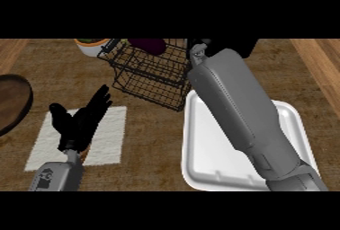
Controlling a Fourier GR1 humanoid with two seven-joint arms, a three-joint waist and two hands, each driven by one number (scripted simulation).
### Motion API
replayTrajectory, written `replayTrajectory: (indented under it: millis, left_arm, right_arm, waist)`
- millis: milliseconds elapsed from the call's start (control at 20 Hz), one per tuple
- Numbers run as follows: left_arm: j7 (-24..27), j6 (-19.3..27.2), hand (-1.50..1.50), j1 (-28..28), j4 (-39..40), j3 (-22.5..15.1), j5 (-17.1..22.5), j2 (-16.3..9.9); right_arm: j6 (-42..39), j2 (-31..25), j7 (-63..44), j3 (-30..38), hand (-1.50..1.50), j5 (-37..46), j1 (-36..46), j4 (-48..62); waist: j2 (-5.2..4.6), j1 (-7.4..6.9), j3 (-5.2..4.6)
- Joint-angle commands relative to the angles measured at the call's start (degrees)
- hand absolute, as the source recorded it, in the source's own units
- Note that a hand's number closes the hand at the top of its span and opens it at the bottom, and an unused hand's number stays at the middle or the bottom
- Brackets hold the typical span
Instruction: Pick the eggplant from the tray and place it in the tiered basket
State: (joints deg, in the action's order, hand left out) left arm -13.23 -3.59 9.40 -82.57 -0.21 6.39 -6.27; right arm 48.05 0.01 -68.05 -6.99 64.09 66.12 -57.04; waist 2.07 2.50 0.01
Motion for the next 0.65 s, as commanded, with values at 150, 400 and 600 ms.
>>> replayTrajectory:
  millis: [150, 400, 600]
  left_arm:
    - [-0.48, 0.99, 0.0, -1.88, -0.44, 1.76, -0.04, -1.2]
    - [0.11, 0.36, 0.0, -4.55, -1.61, 3.02, 0.98, -2.12]
    - [1.65, 1.46, 0.0, -5.19, -1.54, 2.18, 0.08, -0.57]
  right_arm:
    - [-8.92, -0.01, -7.02, -8.89, -1.5, -3.13, -11.91, -19.46]
    - [-14.95, -0.51, -7.17, -10.05, -1.5, -1.94, -20.07, -32.71]
    - [-17.19, -0.77, -7.27, -13.22, -1.5, 0.7, -27.55, -44.3]
  waist:
    - [1.12, 3.24, 0.09]
    - [1.5, 5.0, 0.06]
    - [1.24, 5.8, -0.02]
